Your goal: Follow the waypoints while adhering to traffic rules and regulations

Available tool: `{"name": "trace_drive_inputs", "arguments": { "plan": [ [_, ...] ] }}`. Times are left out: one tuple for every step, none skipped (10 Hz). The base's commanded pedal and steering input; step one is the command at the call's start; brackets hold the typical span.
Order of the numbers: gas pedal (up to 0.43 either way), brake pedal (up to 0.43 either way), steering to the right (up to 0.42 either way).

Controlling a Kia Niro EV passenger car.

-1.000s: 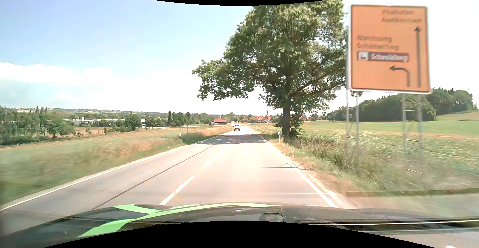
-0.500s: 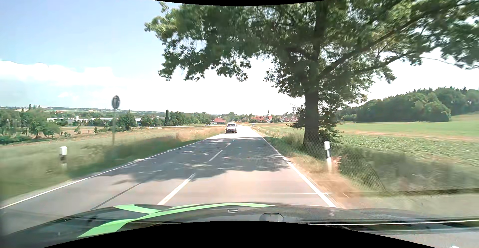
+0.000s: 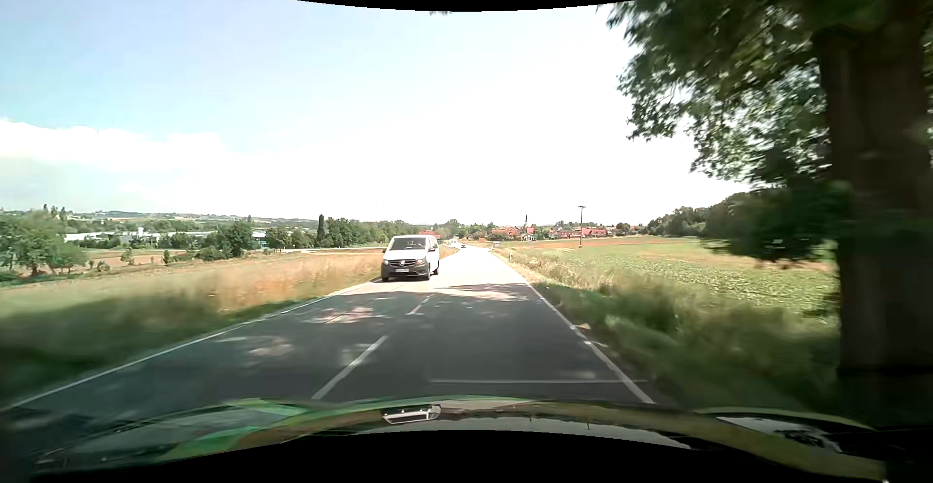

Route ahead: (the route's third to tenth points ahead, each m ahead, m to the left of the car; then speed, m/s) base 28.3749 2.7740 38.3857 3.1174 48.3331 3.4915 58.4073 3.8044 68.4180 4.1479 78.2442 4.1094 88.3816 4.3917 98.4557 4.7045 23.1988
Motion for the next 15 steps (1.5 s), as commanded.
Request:
{"name": "trace_drive_inputs", "arguments": {
  "plan": [
    [0.240,0.000,-0.004],
    [0.240,0.000,-0.004],
    [0.240,0.000,-0.004],
    [0.189,0.000,-0.004],
    [0.177,0.000,-0.004],
    [0.169,0.000,-0.004],
    [0.169,0.000,-0.004],
    [0.169,0.000,-0.004],
    [0.150,0.000,-0.004],
    [0.130,0.000,-0.004],
    [0.110,0.000,-0.004],
    [0.110,0.000,-0.004],
    [0.110,0.000,-0.004],
    [0.110,0.000,-0.003],
    [0.110,0.000,-0.003]
  ]
}}
